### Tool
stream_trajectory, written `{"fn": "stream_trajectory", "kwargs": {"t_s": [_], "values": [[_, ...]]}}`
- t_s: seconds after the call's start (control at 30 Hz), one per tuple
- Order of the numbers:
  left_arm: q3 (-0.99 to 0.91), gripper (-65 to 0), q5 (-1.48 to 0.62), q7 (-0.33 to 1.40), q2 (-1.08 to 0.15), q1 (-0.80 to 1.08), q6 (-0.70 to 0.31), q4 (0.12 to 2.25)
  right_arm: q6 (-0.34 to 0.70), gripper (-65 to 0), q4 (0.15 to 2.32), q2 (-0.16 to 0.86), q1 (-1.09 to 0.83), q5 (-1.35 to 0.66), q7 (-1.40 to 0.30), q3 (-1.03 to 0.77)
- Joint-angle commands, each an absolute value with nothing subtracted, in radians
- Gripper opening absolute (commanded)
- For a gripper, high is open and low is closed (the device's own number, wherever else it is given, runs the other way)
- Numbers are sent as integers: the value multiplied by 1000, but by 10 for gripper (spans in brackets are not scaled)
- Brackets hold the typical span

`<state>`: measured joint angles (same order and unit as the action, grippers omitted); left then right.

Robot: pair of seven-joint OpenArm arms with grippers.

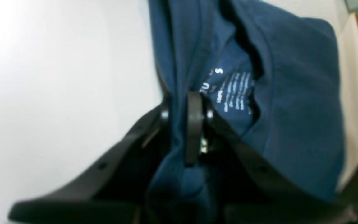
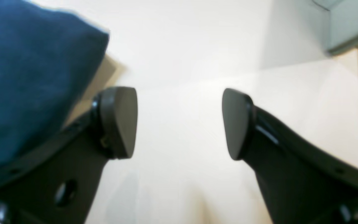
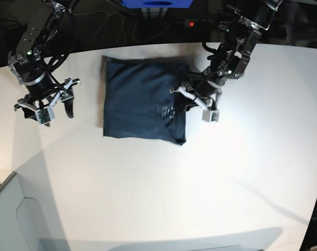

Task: Fold the T-shirt properly
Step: 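Grasp the folded shirt's sides with both grippers, then slide the folded shirt with both grippers away from the left gripper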

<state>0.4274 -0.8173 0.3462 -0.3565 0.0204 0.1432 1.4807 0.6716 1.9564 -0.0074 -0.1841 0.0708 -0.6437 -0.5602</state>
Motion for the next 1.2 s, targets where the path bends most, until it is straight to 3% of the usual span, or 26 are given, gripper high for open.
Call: {"fn": "stream_trajectory", "kwargs": {"t_s": [0.0, 0.27, 0.4, 0.6, 0.83, 1.07, 1.17], "values": [[470, -650, -816, 332, -378, -47, 136, 1471, 667, -248, 1982, -7, -182, 56, -621, -579], [880, -650, -530, 331, -415, -444, 125, 1300, 667, -248, 2017, -15, -245, 56, -621, -625], [1017, -650, -361, 331, -338, -572, -42, 1211, 667, -248, 2020, -36, -268, 56, -619, -654], [1020, -650, -50, 323, -170, -622, -320, 1050, 667, -248, 2028, -93, -283, 56, -619, -722], [1020, -650, 251, 321, -35, -641, -467, 997, 667, -248, 2028, -101, -321, 58, -619, -717], [1020, -348, 302, 328, -22, -674, -476, 1026, 667, -248, 2028, -120, -323, 58, -619, -720], [993, -300, 302, 329, -53, -682, -472, 1090, 667, -248, 2028, -120, -323, 58, -619, -719]]}}
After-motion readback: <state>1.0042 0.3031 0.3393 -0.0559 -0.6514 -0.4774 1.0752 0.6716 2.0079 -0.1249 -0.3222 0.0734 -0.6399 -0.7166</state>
